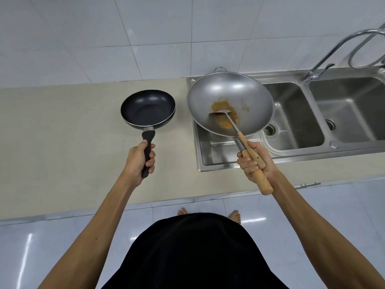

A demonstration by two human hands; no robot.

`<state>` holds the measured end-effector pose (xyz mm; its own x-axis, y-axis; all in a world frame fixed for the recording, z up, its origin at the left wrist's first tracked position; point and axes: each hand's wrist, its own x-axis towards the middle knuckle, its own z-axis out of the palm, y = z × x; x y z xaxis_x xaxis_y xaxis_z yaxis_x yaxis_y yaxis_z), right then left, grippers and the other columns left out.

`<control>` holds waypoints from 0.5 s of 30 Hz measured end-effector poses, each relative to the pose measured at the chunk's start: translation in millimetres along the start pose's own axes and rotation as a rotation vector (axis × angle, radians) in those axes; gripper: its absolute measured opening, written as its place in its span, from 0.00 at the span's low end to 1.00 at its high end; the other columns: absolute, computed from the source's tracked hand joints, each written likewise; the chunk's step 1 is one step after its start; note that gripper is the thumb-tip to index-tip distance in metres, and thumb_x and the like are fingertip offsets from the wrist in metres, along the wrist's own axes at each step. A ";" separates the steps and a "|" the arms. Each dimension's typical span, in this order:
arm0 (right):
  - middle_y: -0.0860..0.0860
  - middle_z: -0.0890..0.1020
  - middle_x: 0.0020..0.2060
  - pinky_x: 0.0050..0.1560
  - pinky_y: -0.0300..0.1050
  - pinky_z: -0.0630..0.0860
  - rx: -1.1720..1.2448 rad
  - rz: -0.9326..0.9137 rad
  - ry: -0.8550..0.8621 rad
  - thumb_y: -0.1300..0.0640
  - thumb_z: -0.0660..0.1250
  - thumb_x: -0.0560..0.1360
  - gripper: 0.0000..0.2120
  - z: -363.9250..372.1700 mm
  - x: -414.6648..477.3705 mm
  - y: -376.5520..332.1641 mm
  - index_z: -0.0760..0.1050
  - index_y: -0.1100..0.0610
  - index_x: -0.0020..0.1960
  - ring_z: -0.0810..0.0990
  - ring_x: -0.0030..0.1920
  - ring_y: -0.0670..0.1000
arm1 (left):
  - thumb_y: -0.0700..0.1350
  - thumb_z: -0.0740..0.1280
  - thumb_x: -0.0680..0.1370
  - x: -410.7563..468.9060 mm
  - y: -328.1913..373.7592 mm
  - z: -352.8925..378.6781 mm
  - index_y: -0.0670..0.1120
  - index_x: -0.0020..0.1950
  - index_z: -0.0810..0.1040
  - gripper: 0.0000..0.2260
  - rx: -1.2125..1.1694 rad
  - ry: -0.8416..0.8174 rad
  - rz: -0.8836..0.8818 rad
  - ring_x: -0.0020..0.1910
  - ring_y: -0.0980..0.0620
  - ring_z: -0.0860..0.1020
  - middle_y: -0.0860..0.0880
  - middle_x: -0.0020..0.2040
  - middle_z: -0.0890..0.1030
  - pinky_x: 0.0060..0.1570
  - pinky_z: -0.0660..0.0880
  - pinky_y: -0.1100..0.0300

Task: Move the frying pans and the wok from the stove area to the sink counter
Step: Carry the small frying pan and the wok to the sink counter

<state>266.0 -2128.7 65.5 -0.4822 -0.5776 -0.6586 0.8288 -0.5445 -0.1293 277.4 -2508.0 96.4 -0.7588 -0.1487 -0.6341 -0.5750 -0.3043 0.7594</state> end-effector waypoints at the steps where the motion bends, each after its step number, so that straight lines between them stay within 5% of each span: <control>1: 0.50 0.74 0.25 0.17 0.35 0.70 -0.005 0.001 -0.001 0.42 0.65 0.74 0.22 -0.5 1.8 -0.4 0.75 0.62 0.41 0.72 0.19 0.45 | 0.50 0.55 0.85 2.2 0.7 -0.2 0.42 0.52 0.75 0.14 0.008 -0.001 0.001 0.18 0.56 0.63 0.52 0.27 0.71 0.17 0.62 0.65; 15: 0.50 0.74 0.24 0.16 0.36 0.70 0.012 0.002 0.028 0.42 0.64 0.74 0.23 -4.2 6.4 -0.7 0.77 0.63 0.41 0.72 0.18 0.45 | 0.49 0.55 0.85 36.2 5.3 11.5 0.41 0.51 0.75 0.14 0.035 0.017 -0.028 0.18 0.55 0.64 0.50 0.29 0.71 0.17 0.64 0.64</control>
<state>263.6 -2129.5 58.4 -0.4723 -0.5616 -0.6794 0.8262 -0.5505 -0.1193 243.4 -2504.2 79.1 -0.7373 -0.1565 -0.6572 -0.6064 -0.2753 0.7459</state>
